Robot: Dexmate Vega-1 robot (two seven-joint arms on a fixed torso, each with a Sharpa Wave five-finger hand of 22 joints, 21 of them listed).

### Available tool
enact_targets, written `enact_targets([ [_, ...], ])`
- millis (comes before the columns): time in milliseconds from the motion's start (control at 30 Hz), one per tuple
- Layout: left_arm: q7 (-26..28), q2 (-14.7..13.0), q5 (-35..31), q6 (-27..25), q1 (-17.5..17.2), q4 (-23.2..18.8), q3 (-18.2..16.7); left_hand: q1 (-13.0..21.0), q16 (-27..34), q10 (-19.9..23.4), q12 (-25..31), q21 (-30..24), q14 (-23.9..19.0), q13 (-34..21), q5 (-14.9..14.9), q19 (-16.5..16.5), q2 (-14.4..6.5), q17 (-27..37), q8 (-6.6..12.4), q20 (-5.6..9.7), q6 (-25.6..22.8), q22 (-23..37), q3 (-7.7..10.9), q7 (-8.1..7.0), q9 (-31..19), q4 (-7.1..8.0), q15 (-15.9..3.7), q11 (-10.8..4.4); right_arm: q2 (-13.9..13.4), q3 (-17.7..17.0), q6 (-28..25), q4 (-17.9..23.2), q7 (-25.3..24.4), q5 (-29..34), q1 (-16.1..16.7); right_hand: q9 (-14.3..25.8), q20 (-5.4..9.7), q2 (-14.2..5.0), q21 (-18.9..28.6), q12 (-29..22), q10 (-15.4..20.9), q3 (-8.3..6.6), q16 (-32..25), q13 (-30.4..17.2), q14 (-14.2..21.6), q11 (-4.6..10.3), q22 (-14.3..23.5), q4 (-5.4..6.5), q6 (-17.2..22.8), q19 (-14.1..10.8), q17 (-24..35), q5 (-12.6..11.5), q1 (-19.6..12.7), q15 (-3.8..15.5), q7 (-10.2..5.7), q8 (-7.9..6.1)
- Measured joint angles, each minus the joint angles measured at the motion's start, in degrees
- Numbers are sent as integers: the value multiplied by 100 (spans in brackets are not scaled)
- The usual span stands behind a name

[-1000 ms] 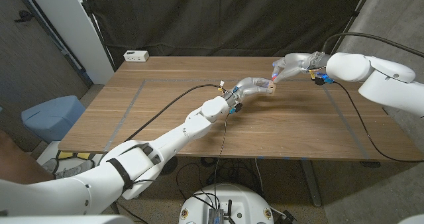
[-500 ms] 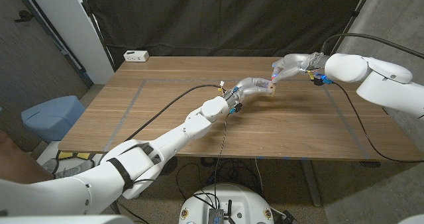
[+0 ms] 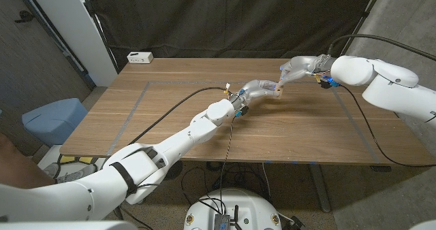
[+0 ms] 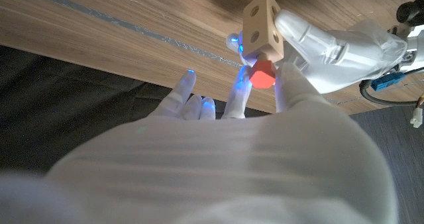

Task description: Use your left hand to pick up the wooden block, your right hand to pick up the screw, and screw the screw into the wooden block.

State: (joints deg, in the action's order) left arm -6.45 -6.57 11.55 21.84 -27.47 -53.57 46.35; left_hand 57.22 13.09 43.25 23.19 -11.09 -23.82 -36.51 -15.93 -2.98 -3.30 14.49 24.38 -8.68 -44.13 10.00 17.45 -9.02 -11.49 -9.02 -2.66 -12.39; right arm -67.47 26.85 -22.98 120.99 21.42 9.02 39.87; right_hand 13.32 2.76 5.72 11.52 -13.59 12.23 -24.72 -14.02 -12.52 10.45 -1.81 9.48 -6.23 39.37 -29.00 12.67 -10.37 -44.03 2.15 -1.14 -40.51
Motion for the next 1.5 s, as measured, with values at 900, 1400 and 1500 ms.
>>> enact_targets([
  [900,-83,1,44,68,26,83,-16,7,0,16,-27,0,0,4,-19,-21,-8,0,0,-21,0,0,0,0,0,0,0,8,136,312,-525,314,90,988,-116,-134,31,15,0,-41,481,348,-84,28,369,71,-1,243,754,-317,-17,22,784,20,123,-125],
  [1400,-109,-8,44,58,5,21,-6,7,0,13,-27,0,0,6,-17,-21,-8,0,0,-21,0,0,0,0,0,0,0,9,226,444,-729,445,182,1599,-120,-188,51,-123,0,-62,749,386,-106,54,635,208,-2,169,1399,-521,-70,21,827,20,151,-251],
  [1500,-109,-11,44,53,1,5,-4,8,0,12,-27,0,0,15,-41,-21,-8,-12,0,-21,0,0,0,0,0,0,0,9,232,451,-765,450,227,1707,-121,-214,52,-148,0,-62,766,402,-106,54,635,191,-1,161,1451,-521,-70,21,855,20,143,-251],
])
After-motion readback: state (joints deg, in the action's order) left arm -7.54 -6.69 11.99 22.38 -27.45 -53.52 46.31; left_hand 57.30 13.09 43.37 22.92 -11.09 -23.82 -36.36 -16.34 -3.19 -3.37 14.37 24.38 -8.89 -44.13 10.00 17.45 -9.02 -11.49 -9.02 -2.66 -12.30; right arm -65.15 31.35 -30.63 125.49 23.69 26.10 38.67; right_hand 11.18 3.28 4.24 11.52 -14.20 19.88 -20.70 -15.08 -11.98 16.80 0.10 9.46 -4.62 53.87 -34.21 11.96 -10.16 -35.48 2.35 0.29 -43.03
